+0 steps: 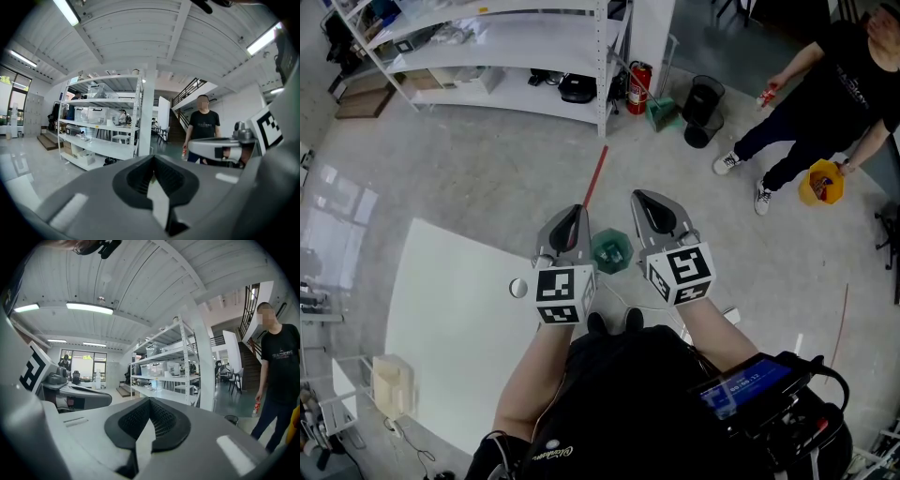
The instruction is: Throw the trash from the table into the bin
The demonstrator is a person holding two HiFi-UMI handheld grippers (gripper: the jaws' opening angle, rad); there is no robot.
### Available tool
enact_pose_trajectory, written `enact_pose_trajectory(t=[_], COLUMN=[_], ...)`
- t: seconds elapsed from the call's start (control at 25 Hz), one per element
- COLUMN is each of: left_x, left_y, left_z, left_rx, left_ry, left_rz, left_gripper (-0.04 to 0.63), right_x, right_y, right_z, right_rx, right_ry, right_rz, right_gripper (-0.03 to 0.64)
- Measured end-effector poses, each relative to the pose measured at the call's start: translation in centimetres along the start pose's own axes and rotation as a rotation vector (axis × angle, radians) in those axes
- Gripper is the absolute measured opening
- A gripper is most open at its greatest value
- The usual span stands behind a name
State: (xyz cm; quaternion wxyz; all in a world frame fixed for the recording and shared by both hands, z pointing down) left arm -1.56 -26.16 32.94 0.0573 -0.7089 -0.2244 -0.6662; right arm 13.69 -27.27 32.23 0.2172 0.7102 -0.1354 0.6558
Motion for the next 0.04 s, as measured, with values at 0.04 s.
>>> enact_pose_trajectory(t=[0.04], left_x=[-0.09], left_y=[-0.02], left_z=[-0.12], left_rx=[0.0], left_ry=[0.001], left_rz=[0.002], left_gripper=[0.008], right_x=[-0.02], right_y=[0.05], right_z=[-0.07], right_rx=[0.001], right_ry=[-0.002], right_rz=[-0.002], right_gripper=[-0.002])
Point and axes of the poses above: the fingertips, and each gripper's own axes: y forward along the fingers, z to its right, x out of its underside, the point moved 6 cm from there along -y, backward along the fingers, and after that the axes turned 3 degrees about -y, right-handed, at the moved point
